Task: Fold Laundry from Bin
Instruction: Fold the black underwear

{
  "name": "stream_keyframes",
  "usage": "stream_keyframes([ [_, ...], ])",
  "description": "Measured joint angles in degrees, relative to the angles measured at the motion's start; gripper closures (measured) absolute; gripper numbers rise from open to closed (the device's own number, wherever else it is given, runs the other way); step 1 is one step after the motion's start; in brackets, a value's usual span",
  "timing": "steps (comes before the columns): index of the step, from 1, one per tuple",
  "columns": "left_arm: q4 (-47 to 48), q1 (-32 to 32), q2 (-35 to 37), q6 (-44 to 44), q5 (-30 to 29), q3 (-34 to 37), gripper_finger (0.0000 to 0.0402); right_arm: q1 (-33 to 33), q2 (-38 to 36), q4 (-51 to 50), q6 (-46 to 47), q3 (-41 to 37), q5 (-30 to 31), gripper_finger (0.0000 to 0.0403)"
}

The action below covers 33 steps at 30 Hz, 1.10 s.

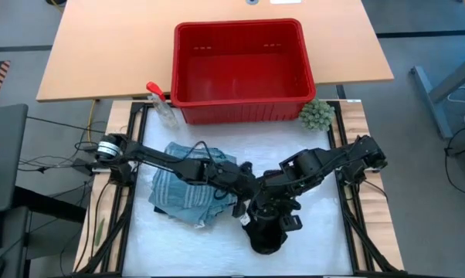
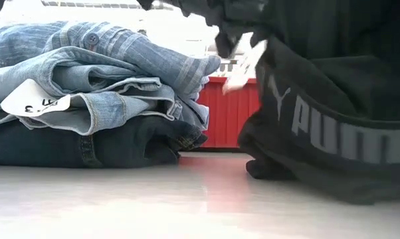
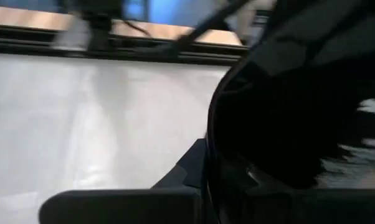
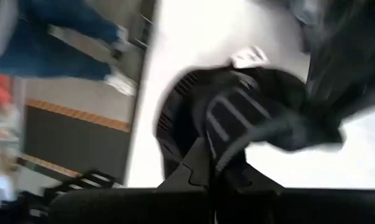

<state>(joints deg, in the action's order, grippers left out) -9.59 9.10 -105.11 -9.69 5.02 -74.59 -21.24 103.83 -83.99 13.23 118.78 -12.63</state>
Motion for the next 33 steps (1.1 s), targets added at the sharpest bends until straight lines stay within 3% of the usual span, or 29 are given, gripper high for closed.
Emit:
stream_keyframes([
  [4,3.4,0.6,5.2,0.4,-9.7,0.0,0.0401,-0.4,-1.2,-6.0,-2.0,0.0,6.1,0.0381],
  [10,12.2,1.2,12.6,-2.3,-24.0,-0.1,0.0401,-0.2,-4.3,-5.0,-6.6,-1.2,10.7,0.0358],
  [18,15.5,6.4,15.2,-9.7,-37.1,-0.1,0.0401,3.8,-4.7,-6.0,-2.9,-1.2,27.5,0.0348],
  [25,16.7,9.8,15.7,-13.5,-45.8,0.0,0.0401,6.6,-5.3,-6.0,-3.3,-1.2,19.2,0.0309],
  [33,19.5,11.2,18.3,-15.5,-49.5,0.0,0.0401,6.2,-10.4,-5.9,-4.8,-2.8,19.0,0.0176],
])
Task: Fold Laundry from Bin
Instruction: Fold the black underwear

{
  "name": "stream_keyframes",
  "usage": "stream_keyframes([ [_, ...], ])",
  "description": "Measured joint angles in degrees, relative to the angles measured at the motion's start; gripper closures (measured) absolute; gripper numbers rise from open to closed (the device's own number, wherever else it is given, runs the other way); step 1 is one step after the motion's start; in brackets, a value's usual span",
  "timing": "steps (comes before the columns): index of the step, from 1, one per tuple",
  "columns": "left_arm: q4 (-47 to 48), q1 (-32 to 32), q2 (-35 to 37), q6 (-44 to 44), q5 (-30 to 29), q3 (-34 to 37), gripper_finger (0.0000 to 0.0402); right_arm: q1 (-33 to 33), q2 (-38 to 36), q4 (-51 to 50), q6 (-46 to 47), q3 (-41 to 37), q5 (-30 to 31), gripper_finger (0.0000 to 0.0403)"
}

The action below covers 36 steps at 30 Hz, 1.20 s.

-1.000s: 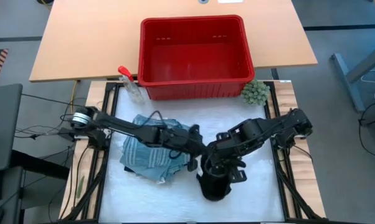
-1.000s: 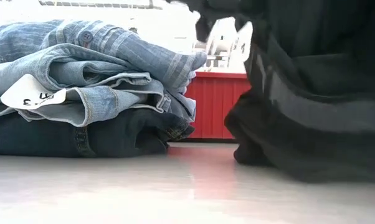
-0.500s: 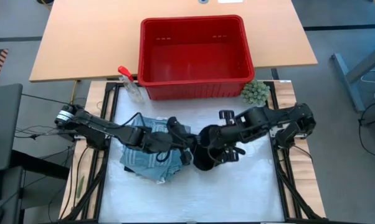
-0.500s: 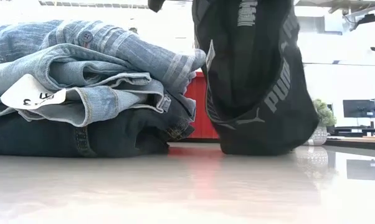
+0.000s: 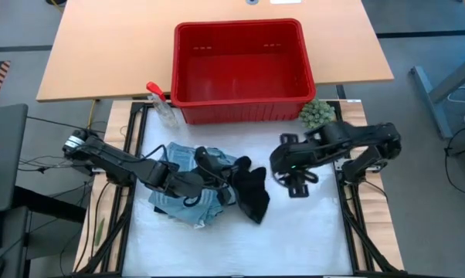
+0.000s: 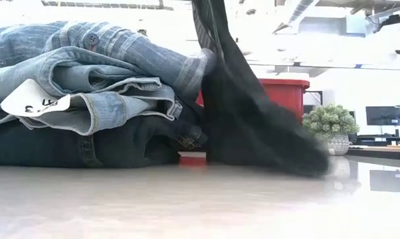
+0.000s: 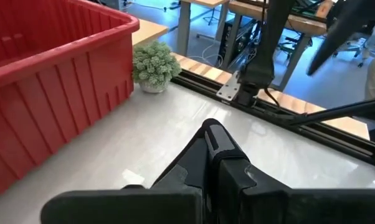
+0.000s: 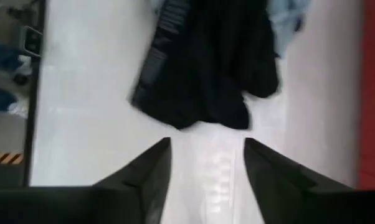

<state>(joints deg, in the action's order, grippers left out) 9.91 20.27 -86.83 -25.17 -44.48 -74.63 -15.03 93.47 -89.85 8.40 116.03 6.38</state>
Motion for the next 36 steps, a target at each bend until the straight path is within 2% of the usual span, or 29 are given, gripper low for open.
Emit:
stream_keyframes([
  [3,1.9,0.0,1.6,-0.1,0.4,0.0,0.0401,-0.8,-4.7,2.7,4.0,-5.6,2.9,0.0142],
  [7,8.0,0.0,3.6,-2.0,0.8,0.0,0.0401,-5.5,-11.9,16.3,7.0,-20.9,4.3,0.013],
  [11,13.7,-0.3,4.2,-3.2,3.8,0.0,0.0401,-11.4,-15.7,34.7,2.5,-37.2,4.1,0.0129],
  [15,18.1,-1.5,3.9,-4.7,9.8,0.0,0.0401,-16.2,-14.1,48.5,-6.7,-46.9,4.1,0.0129],
  [18,19.8,-2.0,3.4,-5.3,10.6,0.0,0.0401,-17.9,-10.3,53.1,-8.2,-49.0,5.9,0.0129],
  [22,20.9,-3.0,3.5,-4.4,12.6,0.0,0.0401,-17.0,-3.9,57.1,-7.0,-48.9,6.4,0.0129],
  [29,22.8,-4.8,3.5,-4.2,14.4,0.0,0.0401,-11.7,6.0,61.7,-10.3,-48.2,1.2,0.0129],
  [36,26.0,-5.2,3.3,-3.6,15.1,0.0,0.0401,-7.8,11.5,65.1,-10.4,-48.2,-0.1,0.013],
])
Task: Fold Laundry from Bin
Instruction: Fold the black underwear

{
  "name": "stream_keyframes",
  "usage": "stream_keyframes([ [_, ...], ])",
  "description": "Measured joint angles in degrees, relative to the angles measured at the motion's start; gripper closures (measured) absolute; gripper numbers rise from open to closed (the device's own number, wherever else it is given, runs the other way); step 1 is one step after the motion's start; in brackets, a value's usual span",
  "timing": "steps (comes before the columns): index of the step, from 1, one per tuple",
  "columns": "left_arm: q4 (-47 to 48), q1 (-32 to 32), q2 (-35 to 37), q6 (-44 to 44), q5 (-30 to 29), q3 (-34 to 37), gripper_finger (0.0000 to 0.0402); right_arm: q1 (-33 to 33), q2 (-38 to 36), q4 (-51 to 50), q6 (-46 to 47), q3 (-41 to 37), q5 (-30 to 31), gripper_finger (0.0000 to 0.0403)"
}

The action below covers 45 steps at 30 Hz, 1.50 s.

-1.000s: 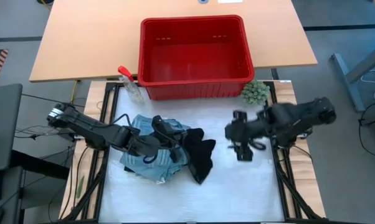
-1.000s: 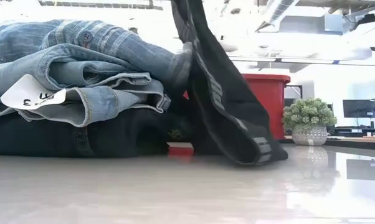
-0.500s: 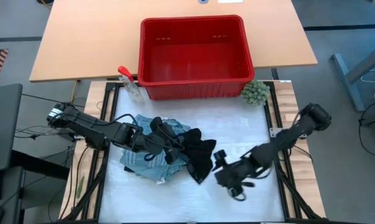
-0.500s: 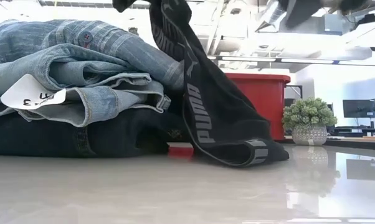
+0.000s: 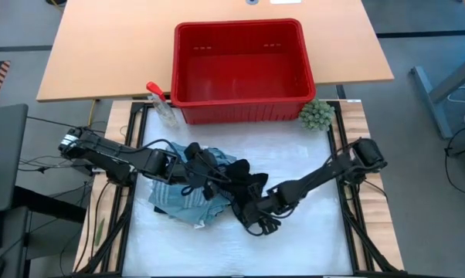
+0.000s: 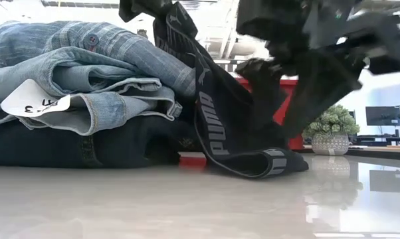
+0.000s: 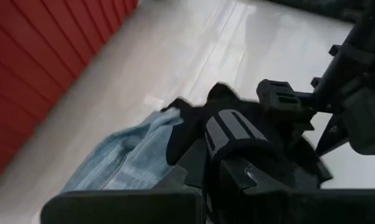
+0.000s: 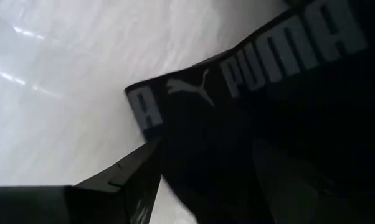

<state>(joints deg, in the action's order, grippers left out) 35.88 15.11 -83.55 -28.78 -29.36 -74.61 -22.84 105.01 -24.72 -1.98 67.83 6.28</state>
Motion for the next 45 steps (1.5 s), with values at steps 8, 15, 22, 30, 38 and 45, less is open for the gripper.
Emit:
stream_keyframes([
  [8,1.2,-0.1,-0.1,-0.6,1.9,2.5,0.0401,1.4,4.0,2.3,0.8,0.0,-7.9,0.02],
  [15,0.6,-0.1,-0.1,-0.9,2.9,3.5,0.0401,0.3,2.7,-2.3,3.9,0.0,-6.1,0.0376],
  [22,-0.5,-0.1,-0.1,-0.1,4.0,3.7,0.0401,-0.1,-8.8,-14.5,10.8,0.0,-6.2,0.0387],
  [30,-9.5,-0.3,-0.7,4.9,8.4,3.7,0.0401,-4.1,-32.0,-16.8,24.1,0.0,-3.9,0.0388],
  [38,-12.8,-2.2,-1.9,5.6,16.4,3.7,0.0401,-13.2,-49.9,-16.3,37.5,0.0,23.0,0.0388],
  [45,-14.6,-3.8,-2.1,4.3,25.4,3.7,0.0401,-20.9,-54.2,-15.5,38.1,0.0,36.5,0.0388],
])
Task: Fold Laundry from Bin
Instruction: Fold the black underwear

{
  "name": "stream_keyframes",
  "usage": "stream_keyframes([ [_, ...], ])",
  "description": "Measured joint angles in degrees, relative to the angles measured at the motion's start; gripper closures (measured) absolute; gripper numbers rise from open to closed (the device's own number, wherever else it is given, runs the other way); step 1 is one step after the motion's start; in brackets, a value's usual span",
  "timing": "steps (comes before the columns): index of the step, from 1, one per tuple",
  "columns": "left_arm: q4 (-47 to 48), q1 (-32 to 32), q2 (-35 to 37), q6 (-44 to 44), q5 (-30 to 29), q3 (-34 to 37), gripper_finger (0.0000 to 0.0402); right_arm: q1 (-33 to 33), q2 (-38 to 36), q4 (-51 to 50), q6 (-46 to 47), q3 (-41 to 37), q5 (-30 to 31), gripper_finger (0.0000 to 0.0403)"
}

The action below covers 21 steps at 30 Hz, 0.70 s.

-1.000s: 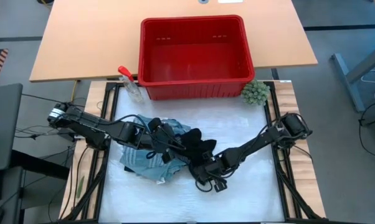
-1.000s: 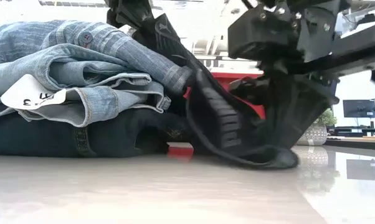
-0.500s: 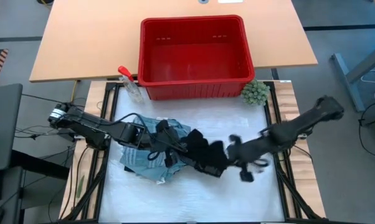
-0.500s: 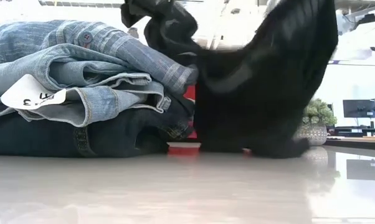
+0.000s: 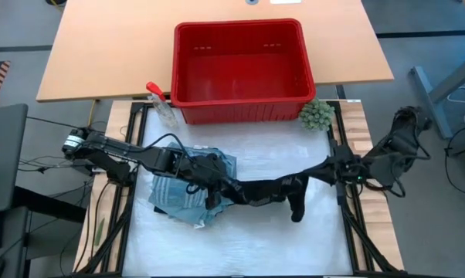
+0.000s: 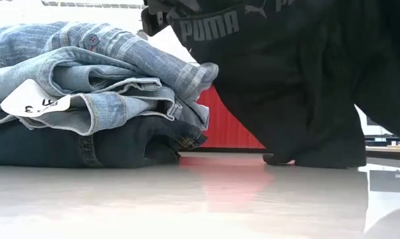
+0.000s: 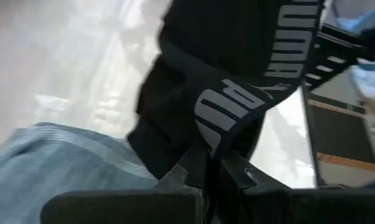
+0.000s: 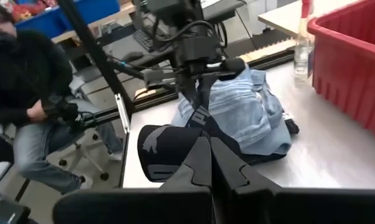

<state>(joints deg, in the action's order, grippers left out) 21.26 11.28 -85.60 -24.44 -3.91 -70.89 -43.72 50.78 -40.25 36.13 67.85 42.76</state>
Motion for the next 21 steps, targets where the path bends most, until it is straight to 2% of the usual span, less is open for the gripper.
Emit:
stream_keyframes([
  [5,-3.0,-0.4,0.0,-1.1,3.7,0.0,0.0397,-0.6,0.1,1.5,-0.8,0.0,0.5,0.0388],
  [8,-4.7,0.1,0.0,1.4,5.7,0.0,0.0375,-0.5,0.1,5.7,-2.3,0.0,0.7,0.0388],
  [11,-5.2,0.3,0.0,2.6,7.7,0.0,0.0338,-0.3,-0.3,10.5,-3.0,0.0,0.6,0.0388],
  [15,-5.8,0.3,-1.1,4.2,7.7,0.0,0.0274,-0.2,-1.4,13.3,-4.4,0.0,0.5,0.0388],
  [21,-10.8,1.6,-6.5,10.9,4.5,0.0,0.0186,0.1,-2.9,15.9,-2.0,0.0,0.5,0.0388],
])
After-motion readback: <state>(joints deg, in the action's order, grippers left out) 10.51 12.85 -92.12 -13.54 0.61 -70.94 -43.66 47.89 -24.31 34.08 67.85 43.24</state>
